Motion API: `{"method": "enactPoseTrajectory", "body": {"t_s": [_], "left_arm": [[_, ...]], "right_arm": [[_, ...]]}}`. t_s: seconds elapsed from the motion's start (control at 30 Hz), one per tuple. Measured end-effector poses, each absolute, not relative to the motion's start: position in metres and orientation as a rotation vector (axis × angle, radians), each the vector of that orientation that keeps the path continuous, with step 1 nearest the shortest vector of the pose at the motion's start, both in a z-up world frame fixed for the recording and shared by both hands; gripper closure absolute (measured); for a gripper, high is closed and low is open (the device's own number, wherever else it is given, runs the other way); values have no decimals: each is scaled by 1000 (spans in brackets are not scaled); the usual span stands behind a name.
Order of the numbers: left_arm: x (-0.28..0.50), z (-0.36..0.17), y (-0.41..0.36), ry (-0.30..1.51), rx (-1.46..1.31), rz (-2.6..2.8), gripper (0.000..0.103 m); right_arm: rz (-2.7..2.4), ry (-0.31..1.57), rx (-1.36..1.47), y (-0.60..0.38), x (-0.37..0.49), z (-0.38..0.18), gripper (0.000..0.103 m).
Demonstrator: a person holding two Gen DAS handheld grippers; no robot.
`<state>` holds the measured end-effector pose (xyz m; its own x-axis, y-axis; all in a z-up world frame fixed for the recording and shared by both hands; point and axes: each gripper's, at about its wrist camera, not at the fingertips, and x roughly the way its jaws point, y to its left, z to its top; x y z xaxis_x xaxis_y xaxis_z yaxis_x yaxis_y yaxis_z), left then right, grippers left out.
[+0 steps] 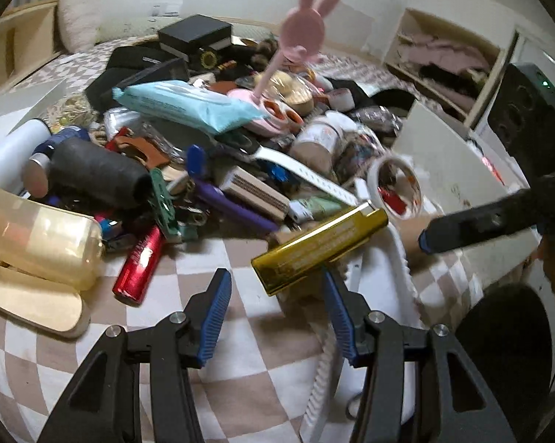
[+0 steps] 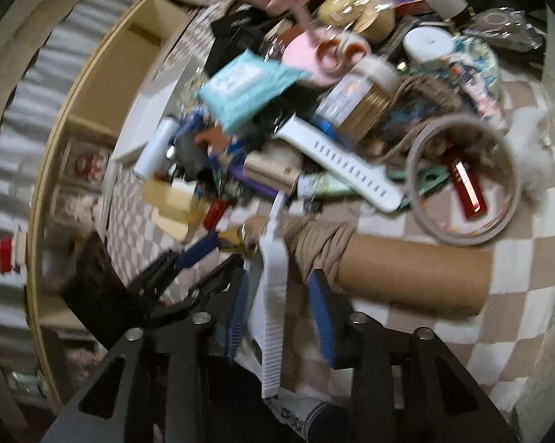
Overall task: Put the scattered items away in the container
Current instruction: 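Raise the white stand with the right gripper toward the left gripper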
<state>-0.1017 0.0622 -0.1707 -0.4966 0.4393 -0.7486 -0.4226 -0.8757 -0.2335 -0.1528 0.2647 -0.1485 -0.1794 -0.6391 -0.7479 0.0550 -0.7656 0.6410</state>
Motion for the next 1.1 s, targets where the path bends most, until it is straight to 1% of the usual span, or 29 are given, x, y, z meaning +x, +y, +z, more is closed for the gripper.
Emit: {"method": "enactPoseTrajectory", "body": {"t_s": [0.07, 0.27, 0.33, 0.43, 0.47, 0.53, 0.57, 0.63, 0.7, 0.8, 1.0, 1.1], "left_arm": [[-99, -171, 62, -17, -1187, 2347, 52], [-94, -174, 62, -19, -1200, 2330, 52], [-94, -174, 62, -27, -1205, 2330, 52], [-91, -172, 59, -43, -1203, 2330, 52], [-90, -171, 57, -48, -1200, 2332, 52], [-87, -170, 53, -69, -1199, 2334, 52], [-85, -169, 50, -88, -1200, 2329, 52], [-83, -170, 46, -145, -1208, 2288, 52], [-80, -171, 50, -135, -1211, 2264, 52], [-76, -172, 57, -115, -1218, 2225, 52], [-76, -189, 80, -62, -1290, 2116, 52], [-78, -192, 85, -94, -1292, 2072, 54]], "right_arm": [[-2004, -669, 1624, 261, -149, -155, 37], [-2037, -659, 1613, 249, -136, -175, 37], [-2049, -655, 1609, 245, -132, -181, 40], [-2065, -650, 1603, 239, -126, -191, 55], [-2071, -648, 1601, 237, -124, -195, 62], [-2077, -655, 1594, 234, -121, -201, 67], [-2059, -704, 1581, 236, -122, -203, 74], [-2051, -760, 1560, 239, -123, -203, 75], [-2055, -799, 1542, 241, -124, -202, 79], [-2054, -853, 1524, 244, -126, -202, 79], [-2020, -897, 1523, 247, -128, -208, 79], [-2005, -909, 1518, 248, -128, -211, 79]]}}
